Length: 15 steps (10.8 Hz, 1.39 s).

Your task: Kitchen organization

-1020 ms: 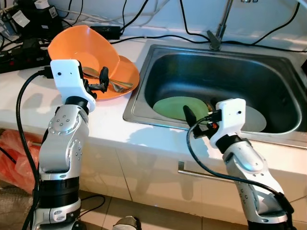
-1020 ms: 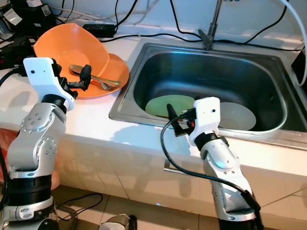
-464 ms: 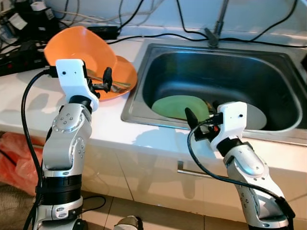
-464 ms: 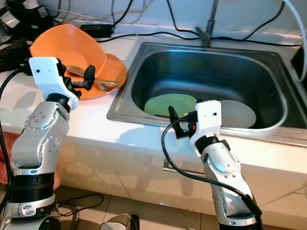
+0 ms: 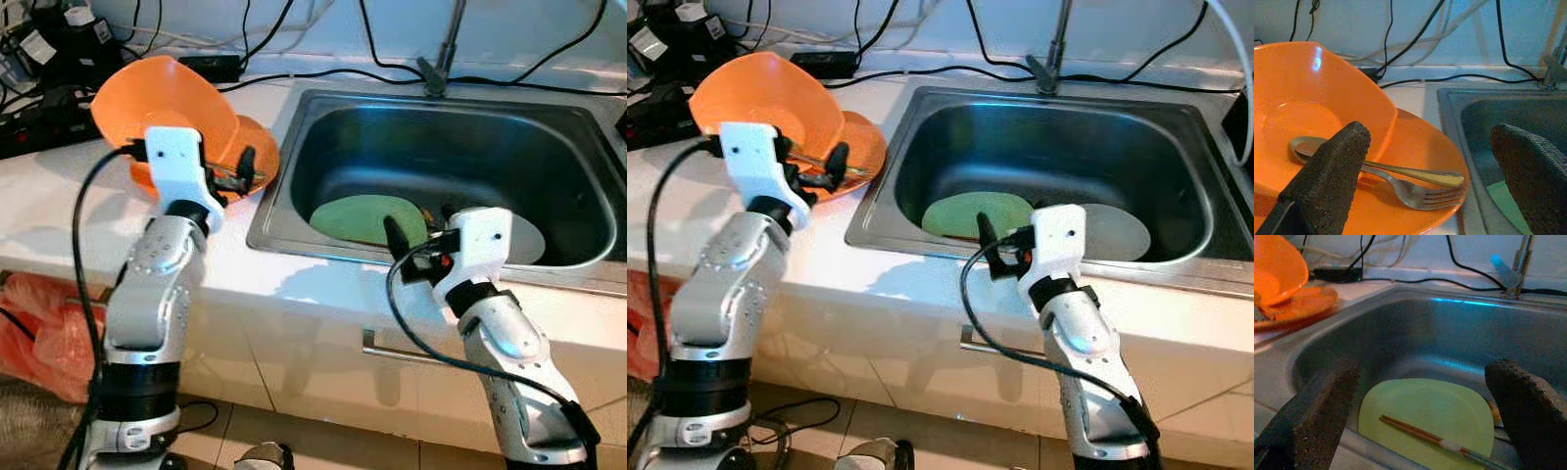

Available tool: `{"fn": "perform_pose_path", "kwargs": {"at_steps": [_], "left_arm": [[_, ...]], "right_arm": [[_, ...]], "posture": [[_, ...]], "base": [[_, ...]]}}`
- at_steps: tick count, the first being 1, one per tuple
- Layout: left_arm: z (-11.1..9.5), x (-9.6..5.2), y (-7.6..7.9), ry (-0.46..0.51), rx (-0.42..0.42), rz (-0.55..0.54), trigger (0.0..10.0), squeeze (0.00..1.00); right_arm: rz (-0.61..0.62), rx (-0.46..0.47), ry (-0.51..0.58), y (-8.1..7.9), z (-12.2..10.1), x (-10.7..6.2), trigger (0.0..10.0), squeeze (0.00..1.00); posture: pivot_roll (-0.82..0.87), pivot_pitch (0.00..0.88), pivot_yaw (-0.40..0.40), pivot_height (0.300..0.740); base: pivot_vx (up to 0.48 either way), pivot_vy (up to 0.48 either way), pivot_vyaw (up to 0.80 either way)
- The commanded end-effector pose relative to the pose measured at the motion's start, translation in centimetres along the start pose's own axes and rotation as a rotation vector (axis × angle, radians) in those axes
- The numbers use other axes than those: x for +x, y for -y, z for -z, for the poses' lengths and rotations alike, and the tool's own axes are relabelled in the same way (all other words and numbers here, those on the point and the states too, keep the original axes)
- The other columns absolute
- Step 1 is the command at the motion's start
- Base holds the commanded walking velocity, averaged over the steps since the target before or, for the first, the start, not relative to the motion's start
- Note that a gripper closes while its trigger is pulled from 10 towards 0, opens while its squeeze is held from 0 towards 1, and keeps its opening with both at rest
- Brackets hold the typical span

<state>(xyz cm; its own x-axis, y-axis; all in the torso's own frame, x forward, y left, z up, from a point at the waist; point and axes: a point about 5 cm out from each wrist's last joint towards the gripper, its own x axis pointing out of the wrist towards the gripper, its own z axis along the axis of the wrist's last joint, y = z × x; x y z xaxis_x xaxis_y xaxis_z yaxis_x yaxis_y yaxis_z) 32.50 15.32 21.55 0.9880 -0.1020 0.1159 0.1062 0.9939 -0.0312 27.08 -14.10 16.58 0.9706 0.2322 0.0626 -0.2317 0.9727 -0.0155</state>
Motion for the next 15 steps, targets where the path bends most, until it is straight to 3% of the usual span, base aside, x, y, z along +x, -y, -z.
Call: {"fn": "perform_pose_path", "kwargs": {"at_steps": [1,3,6,8,9,11,12,15], "left_arm": [[-0.2,-0.2,-0.3,0.013,0.01,-0.023,10.0,0.0],[-0.2,0.1,-0.7,0.03,-0.001,-0.071,10.0,0.0],[0.4,1.1,-2.2,-0.042,0.0,-0.172,10.0,0.0],[0.9,1.7,-1.0,-0.06,-0.21,-0.169,10.0,0.0],[1.2,1.9,-0.5,-0.069,-0.256,-0.167,10.0,0.0],[1.7,2.6,0.6,-0.062,-0.289,-0.135,10.0,0.0],[2.2,3.3,1.0,-0.091,-0.352,-0.169,10.0,0.0],[2.9,3.8,0.5,-0.151,-0.375,-0.217,10.0,0.0]], "right_arm": [[0.009,-0.002,0.024,0.1,-0.6,0.4,10.0,0.0],[-0.023,-0.066,0.013,0.0,-0.9,-0.1,10.0,0.0],[-0.07,-0.026,0.004,-0.2,-1.1,-0.7,10.0,0.0],[-0.141,-0.033,-0.009,-1.1,-1.1,-1.2,10.0,0.0],[-0.164,-0.042,-0.014,-1.2,-1.2,-1.3,10.0,0.0],[-0.204,-0.043,-0.017,-1.3,-1.5,-1.3,10.0,0.0],[-0.29,-0.037,-0.021,-2.0,-2.0,-1.5,10.0,0.0],[-0.426,-0.077,-0.055,-2.1,-2.6,-2.4,10.0,0.0]], "posture": [[0.13,0.045,0.064,0.74],[0.1,0.047,0.053,0.74],[0.1,0.062,0.051,0.74],[0.09,0.08,0.04,0.74],[0.09,0.082,0.035,0.74],[0.08,0.085,0.025,0.74],[0.07,0.091,0.02,0.74],[0.05,0.11,0.014,0.74]], "base": [[0.0,0.0,0.0],[0.0,0.0,0.0],[0.0,0.0,0.0],[0.0,0.0,0.0],[0.0,0.0,0.0],[0.0,0.0,0.0],[0.0,0.0,0.0],[0.0,0.0,0.0]]}}
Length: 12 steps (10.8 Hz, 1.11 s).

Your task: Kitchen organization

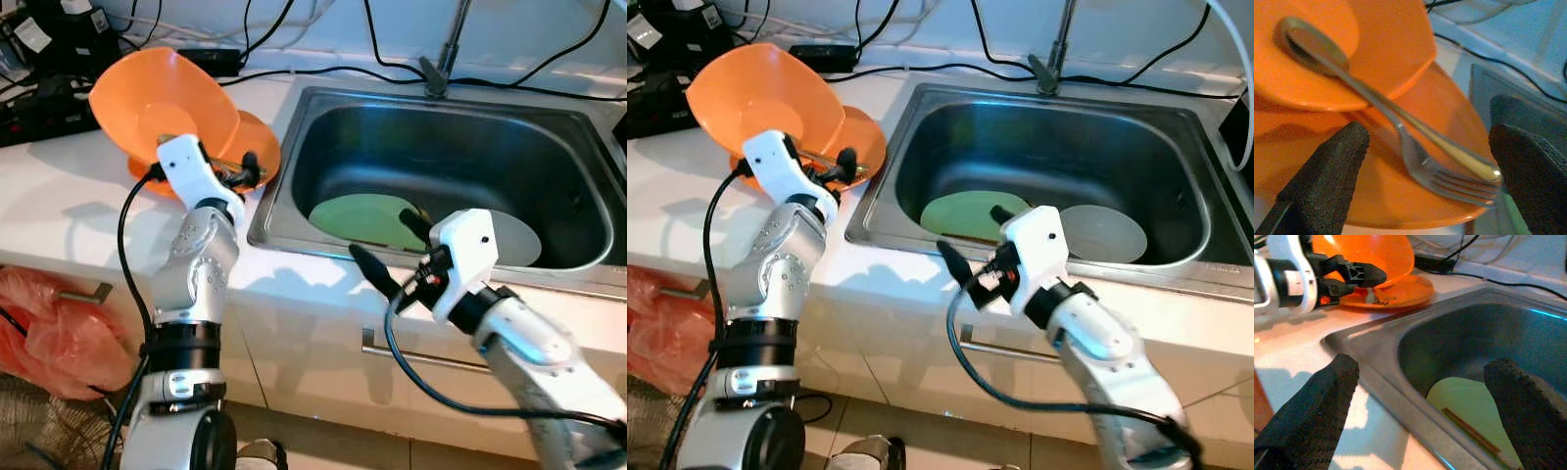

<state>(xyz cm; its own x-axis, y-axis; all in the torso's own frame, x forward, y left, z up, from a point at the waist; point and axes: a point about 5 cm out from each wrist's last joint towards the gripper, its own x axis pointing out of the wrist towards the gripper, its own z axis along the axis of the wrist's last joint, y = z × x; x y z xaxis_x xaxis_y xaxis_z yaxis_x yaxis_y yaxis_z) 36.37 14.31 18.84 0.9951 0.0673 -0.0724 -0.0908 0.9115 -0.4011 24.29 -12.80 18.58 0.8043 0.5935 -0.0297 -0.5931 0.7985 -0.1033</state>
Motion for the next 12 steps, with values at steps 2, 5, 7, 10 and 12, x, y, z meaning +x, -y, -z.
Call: {"fn": "perform_pose_path", "kwargs": {"at_steps": [2,5,7,10,12], "left_arm": [[0.1,0.7,-0.3,-0.044,0.046,-0.033,10.0,0.0],[-0.8,2.2,-0.1,-0.092,-0.009,-0.044,10.0,0.0],[-1.1,3.0,-0.4,-0.176,-0.106,-0.082,10.0,0.51],[-1.7,3.4,-1.3,-0.18,-0.212,-0.073,0.0,0.08],[-2.1,3.6,-1.9,-0.185,-0.267,-0.083,0.0,0.0]], "right_arm": [[-0.02,-0.007,-0.004,0.2,-0.6,-0.1,10.0,0.0],[-0.05,0.0,-0.016,-0.6,-0.5,-0.2,10.0,0.0],[-0.054,0.0,-0.018,-0.8,-0.5,-0.2,10.0,0.0],[-0.063,-0.01,-0.017,-0.9,-0.5,-0.1,10.0,0.0],[-0.061,-0.018,-0.016,-0.9,-0.5,0.0,10.0,0.0]], "posture": [[0.06,0.124,0.008,0.74],[0.05,0.127,0.015,0.74],[0.05,0.122,0.022,0.74],[0.06,0.114,0.021,0.74],[0.06,0.111,0.025,0.74]], "base": [[0.0,0.0,0.0],[0.0,0.0,0.0],[0.0,0.0,0.0],[0.0,0.0,0.0],[0.0,0.0,0.0]]}}
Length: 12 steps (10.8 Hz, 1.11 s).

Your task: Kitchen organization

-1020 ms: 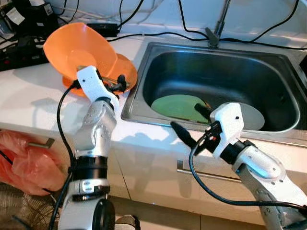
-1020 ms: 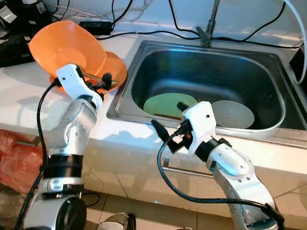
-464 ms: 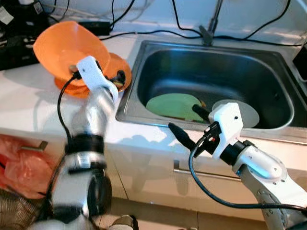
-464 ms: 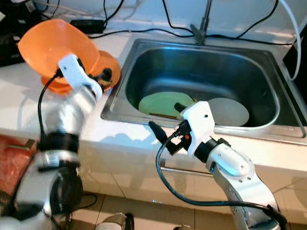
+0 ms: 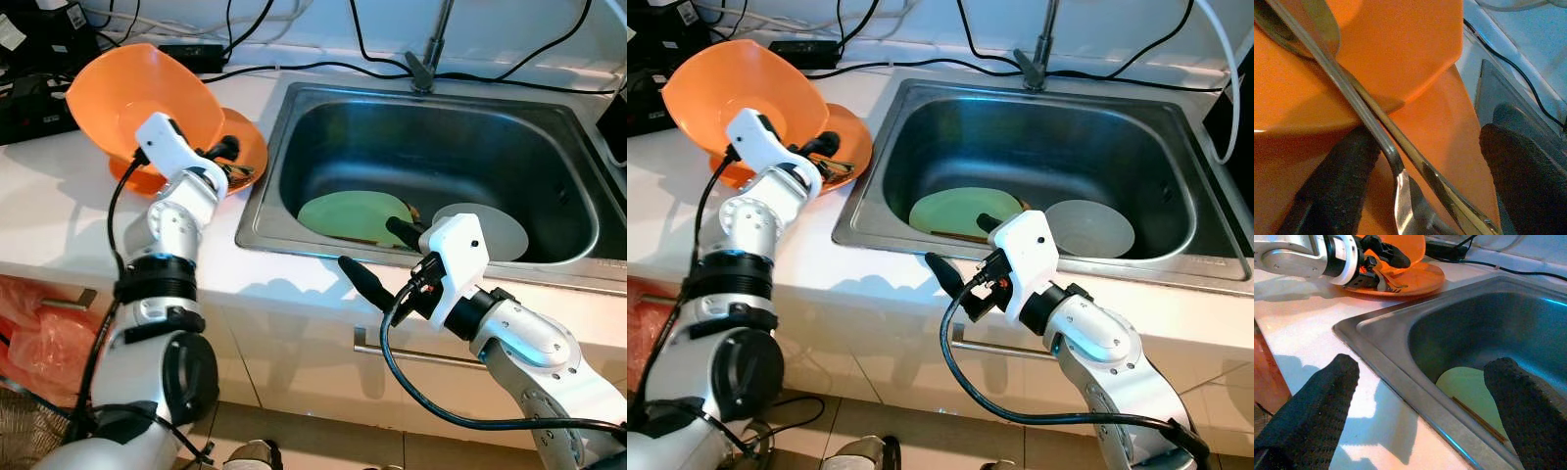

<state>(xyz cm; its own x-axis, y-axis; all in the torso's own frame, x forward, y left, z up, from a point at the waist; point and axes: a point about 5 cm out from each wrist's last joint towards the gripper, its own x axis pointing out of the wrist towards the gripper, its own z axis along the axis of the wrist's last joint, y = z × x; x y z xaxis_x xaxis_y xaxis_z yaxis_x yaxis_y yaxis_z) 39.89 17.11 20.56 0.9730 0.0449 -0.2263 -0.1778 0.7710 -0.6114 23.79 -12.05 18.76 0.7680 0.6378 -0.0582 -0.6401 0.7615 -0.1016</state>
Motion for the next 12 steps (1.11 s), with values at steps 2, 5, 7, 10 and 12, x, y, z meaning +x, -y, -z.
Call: {"fn": "perform_pose_path", "kwargs": {"at_steps": [2,5,7,10,12], "left_arm": [[0.8,0.2,-0.7,-0.056,-0.023,-0.03,0.0,0.0],[1.0,0.1,-1.6,-0.071,-0.015,-0.044,0.0,0.0],[0.9,0.1,-1.4,-0.074,-0.02,-0.041,0.0,0.0],[0.7,-0.2,-1.2,-0.072,-0.02,-0.03,0.0,0.0],[0.3,-0.5,-1.2,-0.047,0.001,-0.028,0.0,0.0]], "right_arm": [[-0.001,-0.015,0.008,-0.1,-0.2,-0.1,10.0,0.0],[-0.004,-0.023,0.0,0.1,0.0,-0.2,10.0,0.0],[-0.007,-0.029,0.003,-0.1,0.0,0.0,10.0,0.0],[0.003,-0.033,0.005,0.1,0.0,0.0,10.0,0.0],[0.003,-0.033,0.007,0.0,0.0,0.1,10.0,0.0]], "posture": [[0.06,0.112,0.029,0.74],[0.06,0.11,0.027,0.74],[0.06,0.107,0.027,0.74],[0.07,0.103,0.027,0.74],[0.07,0.101,0.024,0.74]], "base": [[0.0,0.0,0.0],[0.0,0.0,0.0],[0.0,0.0,0.0],[0.0,0.0,0.0],[0.0,0.0,0.0]]}}
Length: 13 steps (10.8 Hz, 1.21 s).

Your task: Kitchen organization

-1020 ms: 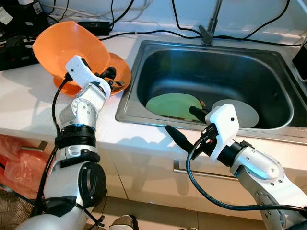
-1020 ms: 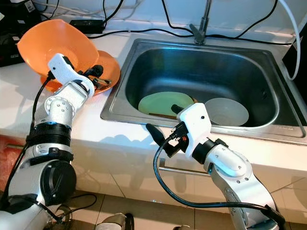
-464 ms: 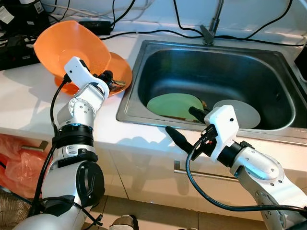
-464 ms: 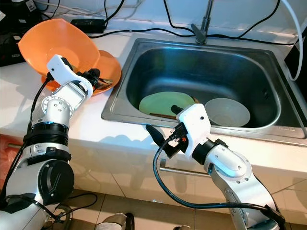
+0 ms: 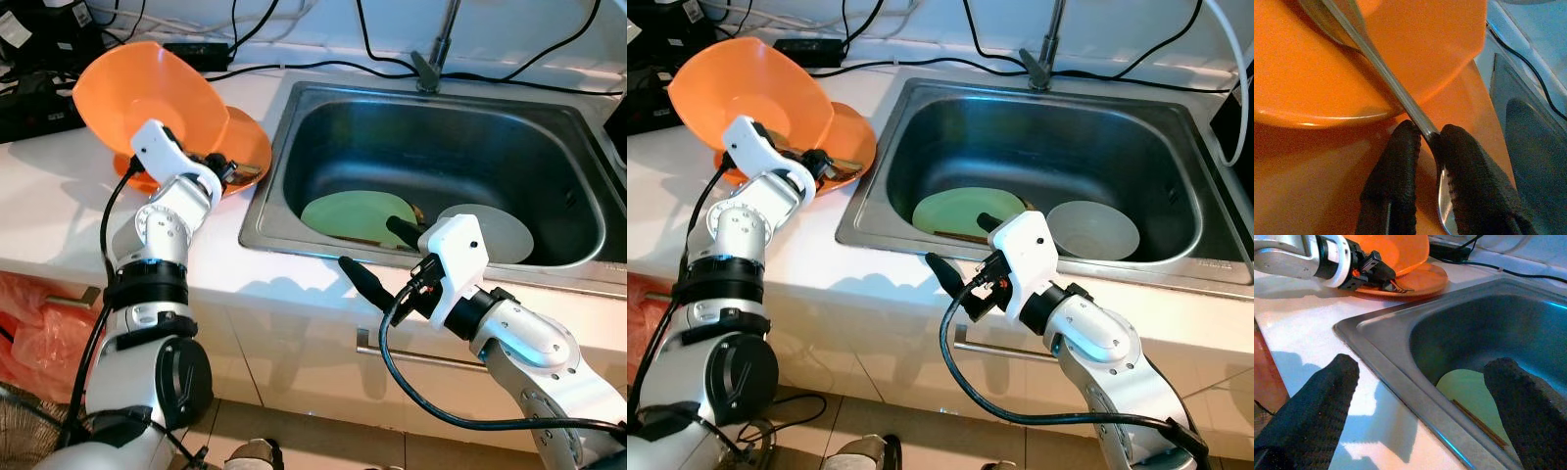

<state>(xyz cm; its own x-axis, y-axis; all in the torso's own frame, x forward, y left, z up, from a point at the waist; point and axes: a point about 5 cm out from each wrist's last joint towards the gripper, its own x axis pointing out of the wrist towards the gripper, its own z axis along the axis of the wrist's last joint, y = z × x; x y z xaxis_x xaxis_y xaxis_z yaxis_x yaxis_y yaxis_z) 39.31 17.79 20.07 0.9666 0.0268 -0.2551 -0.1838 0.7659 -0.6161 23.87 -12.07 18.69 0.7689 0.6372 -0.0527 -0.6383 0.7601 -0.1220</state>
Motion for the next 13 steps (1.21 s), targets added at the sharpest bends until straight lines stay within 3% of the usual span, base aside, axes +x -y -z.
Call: {"fn": "perform_pose_path", "kwargs": {"at_steps": [1,9,12,13], "left_arm": [[-0.3,-0.3,-0.1,0.019,0.044,-0.016,0.0,0.0],[-1.9,-3.9,1.1,0.169,0.353,0.084,0.0,0.0],[-1.3,-5.1,3.1,0.199,0.473,0.229,0.0,0.0],[-0.7,-6.0,5.0,0.229,0.547,0.355,0.0,0.0]], "right_arm": [[0.004,-0.015,0.003,0.0,0.0,0.1,10.0,0.0],[0.017,-0.025,0.005,0.5,0.2,0.4,10.0,0.0],[0.021,-0.027,0.01,0.8,0.2,0.5,10.0,0.0],[0.031,-0.001,0.02,0.8,0.2,0.7,10.0,0.0]], "posture": [[0.07,0.1,0.023,0.74],[0.09,0.09,0.005,0.74],[0.1,0.083,0.004,0.74],[0.1,0.08,0.004,0.74]], "base": [[0.0,0.0,0.0],[0.0,0.0,0.0],[0.0,0.0,0.0],[0.0,0.0,0.0]]}}
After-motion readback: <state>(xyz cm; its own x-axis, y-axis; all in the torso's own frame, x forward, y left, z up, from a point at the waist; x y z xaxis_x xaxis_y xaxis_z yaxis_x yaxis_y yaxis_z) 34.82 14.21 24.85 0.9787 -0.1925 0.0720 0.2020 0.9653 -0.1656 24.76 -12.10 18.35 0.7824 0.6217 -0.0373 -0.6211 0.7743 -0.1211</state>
